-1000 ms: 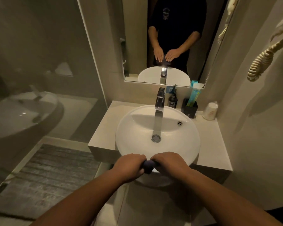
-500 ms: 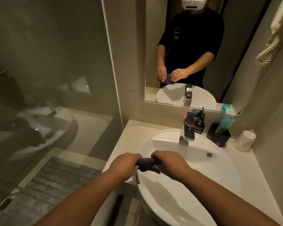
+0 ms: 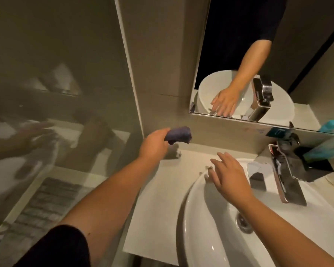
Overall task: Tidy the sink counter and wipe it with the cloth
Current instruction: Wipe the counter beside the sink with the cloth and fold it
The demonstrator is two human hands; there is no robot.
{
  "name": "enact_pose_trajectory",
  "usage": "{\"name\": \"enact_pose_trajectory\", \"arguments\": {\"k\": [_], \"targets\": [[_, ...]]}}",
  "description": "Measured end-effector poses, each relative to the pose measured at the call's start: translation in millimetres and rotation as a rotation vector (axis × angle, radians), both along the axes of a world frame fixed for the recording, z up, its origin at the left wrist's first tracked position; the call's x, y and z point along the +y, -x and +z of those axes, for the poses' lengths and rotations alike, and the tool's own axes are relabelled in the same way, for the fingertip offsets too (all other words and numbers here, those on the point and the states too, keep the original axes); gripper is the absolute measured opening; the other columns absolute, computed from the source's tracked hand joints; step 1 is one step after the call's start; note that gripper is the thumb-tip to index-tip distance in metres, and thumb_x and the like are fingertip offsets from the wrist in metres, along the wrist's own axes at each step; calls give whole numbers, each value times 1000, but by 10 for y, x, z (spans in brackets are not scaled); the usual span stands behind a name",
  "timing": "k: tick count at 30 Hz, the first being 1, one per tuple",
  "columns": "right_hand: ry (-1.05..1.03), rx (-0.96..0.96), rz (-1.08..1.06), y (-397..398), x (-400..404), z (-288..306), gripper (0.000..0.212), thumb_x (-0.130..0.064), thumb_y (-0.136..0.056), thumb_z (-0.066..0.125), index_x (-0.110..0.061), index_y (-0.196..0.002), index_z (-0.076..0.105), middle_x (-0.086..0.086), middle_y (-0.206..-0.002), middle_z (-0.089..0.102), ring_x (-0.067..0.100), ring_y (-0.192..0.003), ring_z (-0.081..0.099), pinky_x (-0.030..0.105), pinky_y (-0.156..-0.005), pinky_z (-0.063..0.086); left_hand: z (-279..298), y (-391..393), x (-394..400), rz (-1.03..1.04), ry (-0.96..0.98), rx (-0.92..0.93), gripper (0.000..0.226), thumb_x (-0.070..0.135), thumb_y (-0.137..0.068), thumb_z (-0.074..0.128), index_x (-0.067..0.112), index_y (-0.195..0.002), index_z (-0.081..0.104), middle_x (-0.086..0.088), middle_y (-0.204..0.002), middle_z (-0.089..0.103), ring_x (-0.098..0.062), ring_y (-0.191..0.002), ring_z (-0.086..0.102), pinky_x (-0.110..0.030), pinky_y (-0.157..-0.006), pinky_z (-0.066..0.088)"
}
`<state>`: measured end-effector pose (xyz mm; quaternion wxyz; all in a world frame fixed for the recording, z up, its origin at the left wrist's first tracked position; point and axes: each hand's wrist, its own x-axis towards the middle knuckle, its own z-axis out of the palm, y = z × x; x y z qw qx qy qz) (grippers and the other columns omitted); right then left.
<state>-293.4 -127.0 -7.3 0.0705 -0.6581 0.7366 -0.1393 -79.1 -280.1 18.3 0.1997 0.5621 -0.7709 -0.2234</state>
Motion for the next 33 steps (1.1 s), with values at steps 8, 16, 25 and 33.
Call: {"name": "enact_pose_trajectory", "arguments": {"k": [8, 16, 25, 33], "targets": [[-31, 16, 3, -11, -105, -392, 50, -39, -94, 31, -13, -120, 64, 14, -135, 58, 38, -134, 44, 54, -113, 30, -1044, -5, -391, -328, 123, -414, 55, 5, -92, 43, 22, -145, 35, -5, -155, 32, -27, -140, 32, -35, -114, 26], [-12, 74, 29, 5, -135, -430, 49, -36, -95, 32, -11, -117, 67, 14, -131, 62, 37, -130, 49, 53, -113, 30, -1144, -128, -486, -494, 176, -607, 59, 5, -90, 47, 14, -146, 30, -9, -157, 25, -29, -145, 19, -41, -118, 14], [69, 82, 32, 5, -142, -510, 45, -32, -93, 35, -10, -113, 68, 14, -126, 65, 36, -128, 51, 53, -111, 32, -1101, -143, -557, -453, 142, -584, 56, 9, -94, 44, 15, -148, 29, -7, -157, 27, -27, -142, 28, -36, -118, 20], [129, 64, 30, 30, -146, -577, 42, -26, -89, 37, -10, -112, 67, 13, -126, 64, 35, -127, 51, 52, -111, 32, -1181, -225, -353, -446, 9, -531, 65, -1, -91, 44, 12, -150, 21, -7, -160, 18, -22, -147, 15, -34, -120, 11]]}}
